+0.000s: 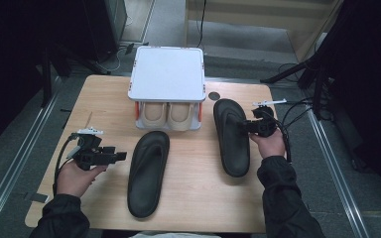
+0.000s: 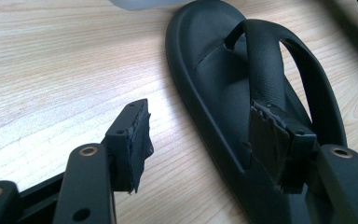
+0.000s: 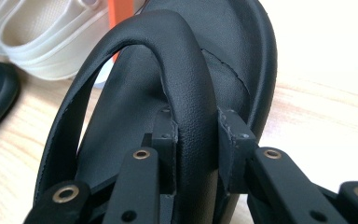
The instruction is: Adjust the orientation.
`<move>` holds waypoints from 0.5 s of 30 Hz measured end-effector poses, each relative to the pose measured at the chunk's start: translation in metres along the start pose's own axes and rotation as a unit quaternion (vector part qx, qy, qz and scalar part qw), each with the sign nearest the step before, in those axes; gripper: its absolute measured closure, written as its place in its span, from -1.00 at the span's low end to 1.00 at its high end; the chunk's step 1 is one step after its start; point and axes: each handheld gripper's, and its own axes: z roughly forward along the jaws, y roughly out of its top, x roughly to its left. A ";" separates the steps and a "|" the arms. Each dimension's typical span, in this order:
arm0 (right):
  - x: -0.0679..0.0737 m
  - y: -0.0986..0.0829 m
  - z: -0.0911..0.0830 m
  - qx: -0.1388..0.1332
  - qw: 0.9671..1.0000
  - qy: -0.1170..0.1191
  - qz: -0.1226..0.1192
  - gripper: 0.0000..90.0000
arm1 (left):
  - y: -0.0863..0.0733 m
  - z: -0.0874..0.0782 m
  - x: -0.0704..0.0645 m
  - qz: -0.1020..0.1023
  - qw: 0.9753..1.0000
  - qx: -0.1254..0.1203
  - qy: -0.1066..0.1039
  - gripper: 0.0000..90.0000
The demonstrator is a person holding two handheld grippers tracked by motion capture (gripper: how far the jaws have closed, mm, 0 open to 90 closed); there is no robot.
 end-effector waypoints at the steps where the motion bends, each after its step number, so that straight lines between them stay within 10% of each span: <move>1: 0.001 -0.001 -0.001 0.001 1.000 0.001 -0.001 0.60 | 0.000 0.000 0.000 0.000 1.000 0.001 0.000 -0.11; 15: 0.029 -0.022 -0.013 0.015 1.000 0.025 0.004 0.60 | -0.001 0.003 -0.002 0.005 1.000 0.016 -0.011 0.06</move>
